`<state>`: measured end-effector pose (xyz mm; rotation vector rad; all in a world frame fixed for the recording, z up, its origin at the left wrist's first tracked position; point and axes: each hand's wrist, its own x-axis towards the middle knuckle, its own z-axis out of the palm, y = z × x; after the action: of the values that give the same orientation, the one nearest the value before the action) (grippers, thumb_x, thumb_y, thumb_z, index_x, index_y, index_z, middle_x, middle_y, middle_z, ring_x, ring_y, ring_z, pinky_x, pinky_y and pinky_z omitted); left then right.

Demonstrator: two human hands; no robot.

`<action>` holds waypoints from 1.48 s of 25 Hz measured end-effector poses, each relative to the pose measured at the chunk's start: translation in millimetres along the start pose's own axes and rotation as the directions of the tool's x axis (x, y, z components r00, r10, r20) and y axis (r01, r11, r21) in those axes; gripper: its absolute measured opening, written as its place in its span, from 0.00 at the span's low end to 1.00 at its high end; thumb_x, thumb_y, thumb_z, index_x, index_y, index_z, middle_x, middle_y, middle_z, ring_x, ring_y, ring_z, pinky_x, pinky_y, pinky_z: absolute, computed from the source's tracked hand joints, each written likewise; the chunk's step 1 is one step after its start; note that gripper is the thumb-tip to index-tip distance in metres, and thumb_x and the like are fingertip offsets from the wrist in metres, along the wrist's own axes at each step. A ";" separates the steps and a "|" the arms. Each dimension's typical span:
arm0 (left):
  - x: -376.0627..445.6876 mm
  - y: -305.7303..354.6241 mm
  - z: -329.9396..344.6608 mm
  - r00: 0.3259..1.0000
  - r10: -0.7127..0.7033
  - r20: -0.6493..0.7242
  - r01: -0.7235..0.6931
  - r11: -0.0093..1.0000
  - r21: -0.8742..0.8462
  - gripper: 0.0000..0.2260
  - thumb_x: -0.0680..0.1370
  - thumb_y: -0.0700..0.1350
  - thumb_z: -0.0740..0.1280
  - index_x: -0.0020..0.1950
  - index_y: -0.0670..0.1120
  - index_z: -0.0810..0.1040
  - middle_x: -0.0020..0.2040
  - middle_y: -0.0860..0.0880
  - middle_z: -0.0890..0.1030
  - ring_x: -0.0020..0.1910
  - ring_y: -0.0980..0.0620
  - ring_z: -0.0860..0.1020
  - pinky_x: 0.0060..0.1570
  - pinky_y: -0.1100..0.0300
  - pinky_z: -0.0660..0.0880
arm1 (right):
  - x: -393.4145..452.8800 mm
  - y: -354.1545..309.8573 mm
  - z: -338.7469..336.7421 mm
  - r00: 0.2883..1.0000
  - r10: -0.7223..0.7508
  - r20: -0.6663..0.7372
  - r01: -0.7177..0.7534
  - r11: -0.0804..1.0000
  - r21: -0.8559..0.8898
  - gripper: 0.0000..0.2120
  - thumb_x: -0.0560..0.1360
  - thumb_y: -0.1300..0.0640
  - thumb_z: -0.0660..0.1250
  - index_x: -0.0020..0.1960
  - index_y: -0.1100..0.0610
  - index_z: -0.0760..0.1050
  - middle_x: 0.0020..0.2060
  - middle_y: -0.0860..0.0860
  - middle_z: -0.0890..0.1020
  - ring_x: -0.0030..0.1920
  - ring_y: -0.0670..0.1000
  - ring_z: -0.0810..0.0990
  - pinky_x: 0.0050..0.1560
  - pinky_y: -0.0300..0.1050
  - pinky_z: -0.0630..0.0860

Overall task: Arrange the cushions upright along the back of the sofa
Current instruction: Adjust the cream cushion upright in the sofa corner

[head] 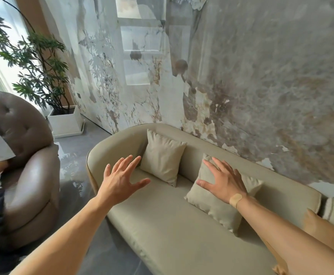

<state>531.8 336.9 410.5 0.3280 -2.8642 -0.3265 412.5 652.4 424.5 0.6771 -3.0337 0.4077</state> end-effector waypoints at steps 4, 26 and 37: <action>49.3 -39.8 6.0 1.000 -0.004 0.008 0.004 1.000 0.024 0.49 0.61 0.83 0.38 0.78 0.62 0.52 0.80 0.54 0.56 0.79 0.50 0.52 0.76 0.43 0.49 | 64.4 -15.3 27.4 1.000 0.004 0.000 -0.004 1.000 0.026 0.39 0.70 0.25 0.55 0.77 0.37 0.52 0.79 0.46 0.52 0.78 0.54 0.50 0.74 0.61 0.54; 367.9 -172.1 80.6 0.959 0.156 0.236 -0.159 0.987 -0.004 0.46 0.64 0.81 0.43 0.79 0.61 0.50 0.80 0.53 0.54 0.79 0.49 0.52 0.76 0.41 0.47 | 288.7 -17.2 84.2 0.930 0.368 -0.014 -0.366 0.929 0.060 0.38 0.71 0.27 0.56 0.77 0.39 0.53 0.79 0.48 0.55 0.77 0.54 0.55 0.71 0.62 0.60; 533.2 -277.2 120.7 0.849 0.360 0.386 -0.350 0.932 -0.099 0.48 0.63 0.81 0.42 0.79 0.60 0.51 0.80 0.53 0.54 0.79 0.49 0.52 0.76 0.41 0.48 | 384.7 -117.6 134.3 0.792 0.611 -0.023 -0.604 0.787 0.125 0.38 0.71 0.29 0.59 0.77 0.40 0.54 0.78 0.46 0.57 0.77 0.51 0.57 0.70 0.58 0.64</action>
<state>49.5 -34.9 340.0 -0.3176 -3.2259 -0.3940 119.6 355.3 348.2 -0.3523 -3.1083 0.5878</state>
